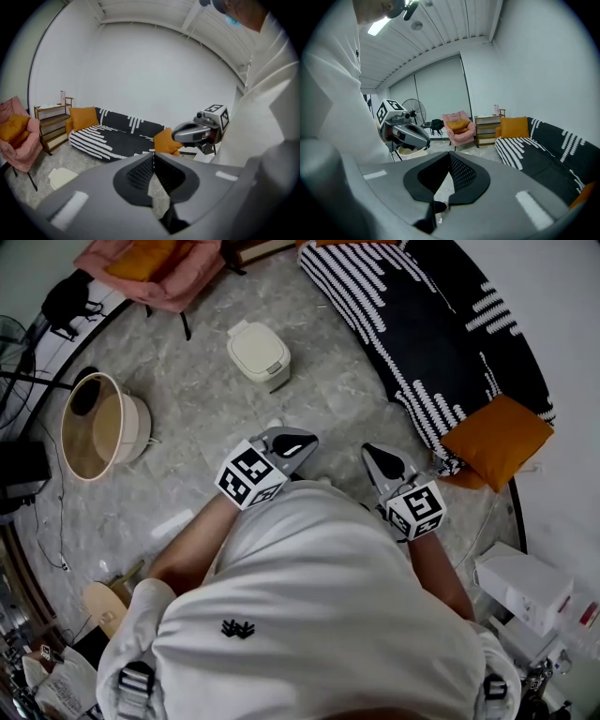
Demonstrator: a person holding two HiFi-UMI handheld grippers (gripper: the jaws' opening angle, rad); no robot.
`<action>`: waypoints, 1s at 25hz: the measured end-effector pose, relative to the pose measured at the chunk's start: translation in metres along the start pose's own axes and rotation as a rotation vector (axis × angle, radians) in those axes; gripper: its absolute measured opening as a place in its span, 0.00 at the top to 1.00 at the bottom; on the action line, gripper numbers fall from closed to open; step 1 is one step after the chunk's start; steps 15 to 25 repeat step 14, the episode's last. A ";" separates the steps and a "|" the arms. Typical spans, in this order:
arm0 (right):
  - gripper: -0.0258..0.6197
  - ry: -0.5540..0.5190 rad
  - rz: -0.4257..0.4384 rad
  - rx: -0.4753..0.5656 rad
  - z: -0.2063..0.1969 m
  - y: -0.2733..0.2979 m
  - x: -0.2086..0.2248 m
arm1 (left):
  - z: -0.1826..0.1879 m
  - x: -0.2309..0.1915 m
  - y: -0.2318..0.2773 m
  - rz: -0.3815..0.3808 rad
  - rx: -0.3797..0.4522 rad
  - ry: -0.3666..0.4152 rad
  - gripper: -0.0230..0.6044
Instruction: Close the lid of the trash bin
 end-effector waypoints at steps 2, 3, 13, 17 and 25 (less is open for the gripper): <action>0.96 0.002 -0.003 0.000 0.001 -0.001 0.002 | 0.002 -0.001 0.002 -0.004 -0.006 0.001 0.87; 0.96 0.004 -0.006 -0.001 0.001 -0.001 0.004 | 0.003 -0.002 0.003 -0.006 -0.010 0.003 0.87; 0.96 0.026 -0.030 -0.016 -0.001 0.001 0.016 | 0.005 -0.015 0.016 -0.026 -0.037 0.015 0.87; 0.96 0.028 -0.033 -0.017 -0.001 0.002 0.018 | 0.006 -0.018 0.018 -0.027 -0.039 0.016 0.87; 0.96 0.028 -0.033 -0.017 -0.001 0.002 0.018 | 0.006 -0.018 0.018 -0.027 -0.039 0.016 0.87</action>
Point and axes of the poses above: the fingertips, and each gripper's own axes: y forward along the fingers, x to its right, z out of its top, the point moved 9 cm from there along -y, backward along the fingers, and after that the axes turned 5 degrees about -x, right-handed, at the moved point
